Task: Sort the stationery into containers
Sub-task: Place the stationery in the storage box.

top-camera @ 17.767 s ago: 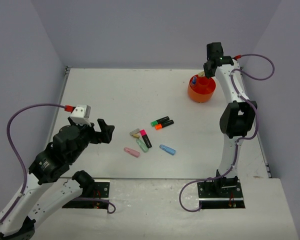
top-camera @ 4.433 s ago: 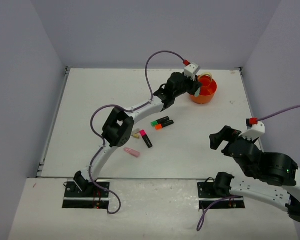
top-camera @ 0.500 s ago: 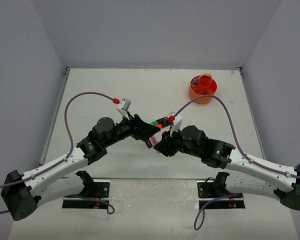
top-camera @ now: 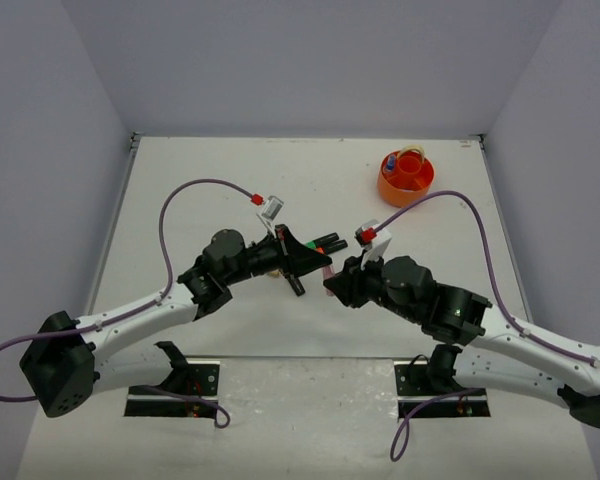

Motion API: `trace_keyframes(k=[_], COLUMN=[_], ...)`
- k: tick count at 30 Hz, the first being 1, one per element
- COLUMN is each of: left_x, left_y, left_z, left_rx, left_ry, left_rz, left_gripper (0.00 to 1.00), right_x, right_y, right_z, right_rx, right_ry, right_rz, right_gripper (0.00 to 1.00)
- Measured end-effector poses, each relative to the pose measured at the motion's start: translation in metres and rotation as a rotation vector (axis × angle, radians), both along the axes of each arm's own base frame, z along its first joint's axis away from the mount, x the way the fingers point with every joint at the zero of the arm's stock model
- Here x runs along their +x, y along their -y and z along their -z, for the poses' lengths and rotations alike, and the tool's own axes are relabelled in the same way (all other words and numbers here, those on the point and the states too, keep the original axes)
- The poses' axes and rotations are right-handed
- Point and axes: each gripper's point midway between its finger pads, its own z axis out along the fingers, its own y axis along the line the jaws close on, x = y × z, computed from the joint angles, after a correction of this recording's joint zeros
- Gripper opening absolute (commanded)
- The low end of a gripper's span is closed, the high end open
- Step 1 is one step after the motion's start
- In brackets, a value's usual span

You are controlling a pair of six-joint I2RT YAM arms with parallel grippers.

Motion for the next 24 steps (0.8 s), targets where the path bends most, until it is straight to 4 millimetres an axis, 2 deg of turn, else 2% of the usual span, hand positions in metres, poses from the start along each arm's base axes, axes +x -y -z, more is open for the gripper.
trace_keyframes(k=[2, 4, 5, 6, 7, 8, 10, 12, 14, 17, 18, 21, 24], left_x=[0.002, 0.003, 0.005, 0.007, 0.009, 0.014, 0.028, 0.050, 0.081, 0.134, 0.148, 0.199, 0.229], left_y=[0.003, 0.005, 0.007, 0.009, 0.012, 0.016, 0.026, 0.038, 0.055, 0.096, 0.107, 0.155, 0.184], left_z=[0.006, 0.009, 0.010, 0.010, 0.007, 0.005, -0.002, -0.007, -0.010, -0.017, -0.010, -0.007, 0.012], left_rx=[0.012, 0.025, 0.036, 0.050, 0.058, 0.080, 0.116, 0.169, 0.233, 0.290, 0.322, 0.345, 0.381], left_ry=[-0.009, -0.010, -0.005, 0.003, 0.013, 0.034, 0.089, 0.161, 0.235, 0.377, 0.401, 0.505, 0.550], left_rz=[0.003, 0.005, 0.005, 0.006, 0.008, -0.001, -0.025, -0.061, -0.098, -0.122, -0.116, -0.123, -0.117], left_gripper=[0.00, 0.00, 0.00, 0.00, 0.00, 0.00, 0.00, 0.00, 0.00, 0.00, 0.00, 0.00, 0.00], right_x=[0.002, 0.003, 0.004, 0.004, 0.005, 0.006, 0.008, 0.012, 0.015, 0.015, 0.014, 0.009, -0.001], right_y=[0.003, 0.006, 0.007, 0.009, 0.011, 0.014, 0.027, 0.047, 0.073, 0.119, 0.134, 0.168, 0.195], right_z=[0.006, 0.010, 0.010, 0.010, 0.009, 0.007, 0.004, 0.002, -0.003, -0.018, -0.025, -0.043, -0.049], right_rx=[-0.024, -0.040, -0.045, -0.043, -0.043, -0.036, -0.030, -0.040, -0.067, -0.094, -0.086, -0.041, 0.002], right_ry=[-0.008, -0.013, -0.013, -0.012, -0.009, -0.010, -0.010, -0.027, -0.056, -0.100, -0.107, -0.097, -0.090], right_rz=[0.017, 0.030, 0.039, 0.047, 0.055, 0.076, 0.131, 0.226, 0.355, 0.561, 0.619, 0.728, 0.759], right_gripper=[0.04, 0.24, 0.41, 0.84, 0.86, 0.99, 0.99, 0.99, 0.99, 0.99, 0.99, 0.99, 0.99])
